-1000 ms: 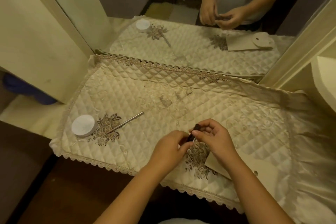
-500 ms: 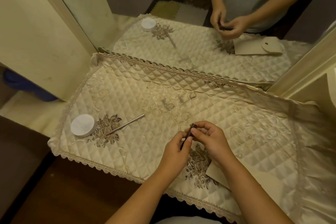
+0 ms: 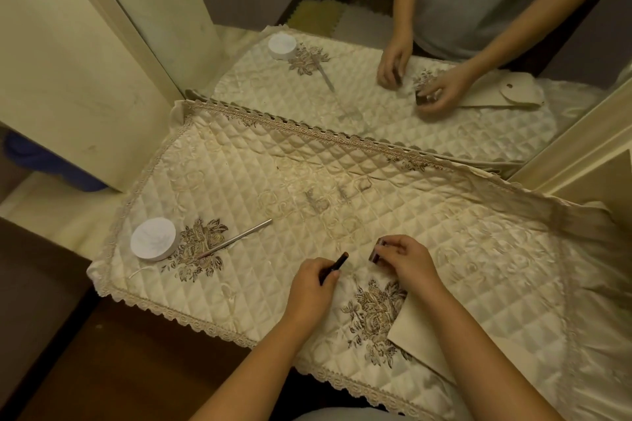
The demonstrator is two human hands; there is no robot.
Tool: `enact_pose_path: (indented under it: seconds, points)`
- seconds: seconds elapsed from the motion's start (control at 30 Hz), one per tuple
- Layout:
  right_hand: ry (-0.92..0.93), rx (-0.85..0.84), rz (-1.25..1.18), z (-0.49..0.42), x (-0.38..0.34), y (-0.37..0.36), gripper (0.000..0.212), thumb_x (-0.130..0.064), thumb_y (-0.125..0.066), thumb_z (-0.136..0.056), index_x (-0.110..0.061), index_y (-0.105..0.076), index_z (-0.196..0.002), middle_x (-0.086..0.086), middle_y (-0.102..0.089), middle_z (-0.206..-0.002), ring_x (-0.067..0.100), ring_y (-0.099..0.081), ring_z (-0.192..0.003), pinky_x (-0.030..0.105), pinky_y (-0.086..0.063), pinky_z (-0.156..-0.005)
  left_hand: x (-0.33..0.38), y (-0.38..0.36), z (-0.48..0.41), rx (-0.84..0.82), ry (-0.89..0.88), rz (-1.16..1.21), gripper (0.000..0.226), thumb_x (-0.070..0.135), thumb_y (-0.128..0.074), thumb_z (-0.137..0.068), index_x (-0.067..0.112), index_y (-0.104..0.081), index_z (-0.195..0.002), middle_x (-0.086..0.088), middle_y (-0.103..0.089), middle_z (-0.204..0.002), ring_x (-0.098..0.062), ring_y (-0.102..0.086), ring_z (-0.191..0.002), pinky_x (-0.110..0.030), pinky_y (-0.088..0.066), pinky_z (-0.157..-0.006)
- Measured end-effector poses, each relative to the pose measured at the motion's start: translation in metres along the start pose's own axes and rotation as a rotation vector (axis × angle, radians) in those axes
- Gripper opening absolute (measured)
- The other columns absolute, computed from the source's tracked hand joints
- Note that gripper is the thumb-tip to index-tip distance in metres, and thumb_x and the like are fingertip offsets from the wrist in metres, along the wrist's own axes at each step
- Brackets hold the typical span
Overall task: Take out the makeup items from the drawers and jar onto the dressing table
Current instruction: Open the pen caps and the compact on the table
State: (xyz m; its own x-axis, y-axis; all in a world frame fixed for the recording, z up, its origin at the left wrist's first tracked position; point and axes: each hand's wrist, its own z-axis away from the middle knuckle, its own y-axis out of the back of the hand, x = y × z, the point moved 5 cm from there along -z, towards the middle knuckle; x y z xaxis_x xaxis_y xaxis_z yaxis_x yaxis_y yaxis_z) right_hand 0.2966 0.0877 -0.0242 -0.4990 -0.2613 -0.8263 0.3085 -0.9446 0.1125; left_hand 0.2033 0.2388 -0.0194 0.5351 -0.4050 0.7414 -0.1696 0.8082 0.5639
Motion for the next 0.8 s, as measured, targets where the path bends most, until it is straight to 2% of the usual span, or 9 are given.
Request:
enact_pose_path:
  seconds: [0.1,0.17,0.27,0.37,0.43,0.5,0.63,0.67,0.8]
  points:
    - [0.095,0.004,0.286,0.000,0.002,-0.001,0.021,-0.014,-0.066,-0.080,-0.012,-0.056,-0.098,-0.002,-0.055,-0.073,0.008,-0.054,-0.066,0.016,-0.041,-0.056,0.005,-0.002,-0.007,0.042,-0.022,-0.048,0.019,0.023,-0.057,-0.087,0.014,-0.066,-0.101,0.000,-0.051,-0.091,-0.014,-0.051,-0.080,-0.014,-0.032,-0.059]
    - [0.125,0.006,0.372,0.002,0.004,-0.003,0.018,-0.017,-0.067,-0.079,-0.015,-0.056,-0.093,-0.004,-0.056,-0.073,0.007,-0.053,-0.065,0.016,-0.038,-0.056,0.009,-0.004,-0.010,0.045,0.000,-0.018,0.024,0.024,-0.061,-0.084,0.013,-0.063,-0.105,-0.001,-0.054,-0.090,-0.015,-0.053,-0.080,-0.018,-0.038,-0.065]
    - [0.162,0.027,0.498,0.005,0.007,-0.005,0.019,-0.018,-0.067,-0.079,-0.010,-0.060,-0.095,0.004,-0.060,-0.083,0.013,-0.056,-0.069,0.017,-0.041,-0.060,0.011,-0.010,-0.012,0.009,-0.003,-0.072,0.033,0.027,-0.065,-0.081,0.013,-0.056,-0.109,0.000,-0.057,-0.090,-0.014,-0.053,-0.079,-0.029,-0.047,-0.073]
    - [0.206,0.050,0.616,0.008,0.005,-0.007,0.028,-0.022,-0.066,-0.080,-0.009,-0.059,-0.104,0.007,-0.056,-0.094,0.016,-0.054,-0.078,0.023,-0.040,-0.070,0.012,-0.009,-0.009,-0.004,-0.036,-0.139,0.036,0.033,-0.065,-0.080,0.015,-0.053,-0.108,0.001,-0.055,-0.094,-0.013,-0.053,-0.081,-0.029,-0.048,-0.075]
    - [0.224,0.079,0.573,0.013,0.002,-0.007,0.031,-0.023,-0.064,-0.082,-0.009,-0.057,-0.109,0.005,-0.053,-0.095,0.015,-0.052,-0.079,0.022,-0.040,-0.070,0.010,0.000,-0.007,0.024,-0.081,-0.176,0.035,0.036,-0.062,-0.082,0.015,-0.053,-0.109,0.000,-0.055,-0.099,-0.013,-0.053,-0.087,-0.029,-0.049,-0.079]
    - [0.237,0.110,0.479,0.020,-0.004,-0.010,0.028,-0.021,-0.062,-0.083,-0.011,-0.057,-0.109,0.002,-0.053,-0.093,0.012,-0.051,-0.075,0.016,-0.040,-0.065,0.004,0.019,-0.007,0.077,-0.103,-0.183,0.032,0.034,-0.059,-0.084,0.015,-0.054,-0.109,0.000,-0.055,-0.103,-0.014,-0.053,-0.092,-0.030,-0.048,-0.082]
    - [0.190,0.038,0.261,0.034,-0.016,-0.038,0.013,-0.016,-0.059,-0.085,-0.017,-0.058,-0.098,-0.004,-0.051,-0.073,0.009,-0.049,-0.066,0.003,-0.041,-0.055,-0.021,0.073,-0.011,0.220,-0.117,-0.224,0.027,0.024,-0.058,-0.086,0.009,-0.056,-0.109,-0.006,-0.057,-0.106,-0.019,-0.054,-0.099,-0.031,-0.045,-0.086]
    - [0.172,0.004,0.220,0.036,-0.018,-0.050,0.012,-0.015,-0.059,-0.085,-0.018,-0.058,-0.096,-0.004,-0.051,-0.073,0.009,-0.049,-0.066,0.003,-0.041,-0.056,-0.028,0.087,-0.014,0.248,-0.109,-0.244,0.026,0.022,-0.058,-0.086,0.009,-0.057,-0.108,-0.007,-0.058,-0.106,-0.021,-0.054,-0.100,-0.033,-0.045,-0.086]
    - [0.097,-0.075,0.126,0.036,-0.020,-0.103,0.012,-0.013,-0.059,-0.085,-0.025,-0.057,-0.085,-0.002,-0.056,-0.075,0.008,-0.057,-0.062,0.014,-0.047,-0.062,-0.056,0.130,-0.042,0.258,-0.084,-0.401,0.024,0.020,-0.056,-0.085,0.008,-0.059,-0.106,-0.009,-0.058,-0.104,-0.027,-0.053,-0.101,-0.040,-0.046,-0.086]
